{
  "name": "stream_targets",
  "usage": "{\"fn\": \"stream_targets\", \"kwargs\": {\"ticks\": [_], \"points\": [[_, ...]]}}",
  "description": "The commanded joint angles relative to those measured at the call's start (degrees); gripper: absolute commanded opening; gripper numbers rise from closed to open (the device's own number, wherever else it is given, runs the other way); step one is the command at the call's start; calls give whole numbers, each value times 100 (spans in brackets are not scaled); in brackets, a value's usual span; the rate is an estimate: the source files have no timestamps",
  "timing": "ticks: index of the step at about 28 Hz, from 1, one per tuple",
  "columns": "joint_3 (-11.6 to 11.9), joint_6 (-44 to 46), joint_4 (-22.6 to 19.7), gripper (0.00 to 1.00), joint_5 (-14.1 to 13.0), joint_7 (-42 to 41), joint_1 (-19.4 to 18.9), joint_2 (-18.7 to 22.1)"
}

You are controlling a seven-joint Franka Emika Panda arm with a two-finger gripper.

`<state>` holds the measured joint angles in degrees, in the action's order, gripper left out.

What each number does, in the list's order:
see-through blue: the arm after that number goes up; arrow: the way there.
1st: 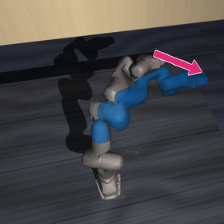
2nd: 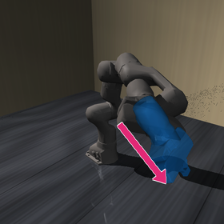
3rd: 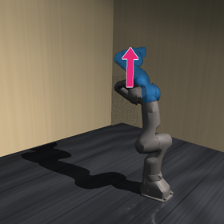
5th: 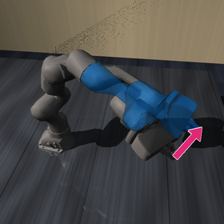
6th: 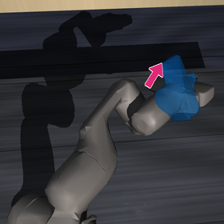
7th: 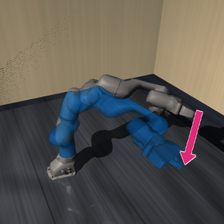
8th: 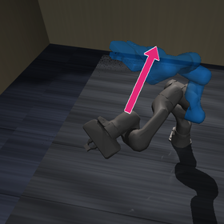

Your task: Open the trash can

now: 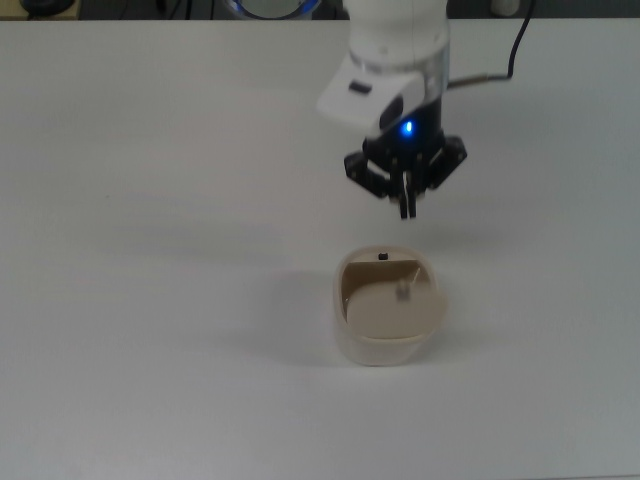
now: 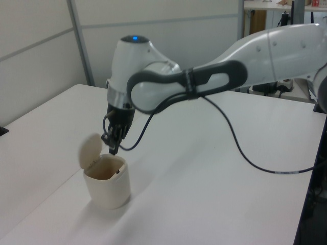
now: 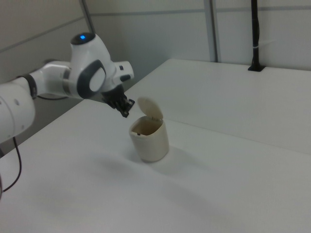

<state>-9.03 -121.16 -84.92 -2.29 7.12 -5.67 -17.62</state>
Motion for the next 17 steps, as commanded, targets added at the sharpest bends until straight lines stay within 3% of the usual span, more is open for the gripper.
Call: {"fn": "stream_targets", "kwargs": {"ticks": [1, 5, 17], "points": [[77, 461, -174, 7, -114, 53, 13, 522], [226, 997, -174, 7, -61, -26, 40, 812], [1105, 2429, -174, 10, -96, -1062, 57, 1322]]}}
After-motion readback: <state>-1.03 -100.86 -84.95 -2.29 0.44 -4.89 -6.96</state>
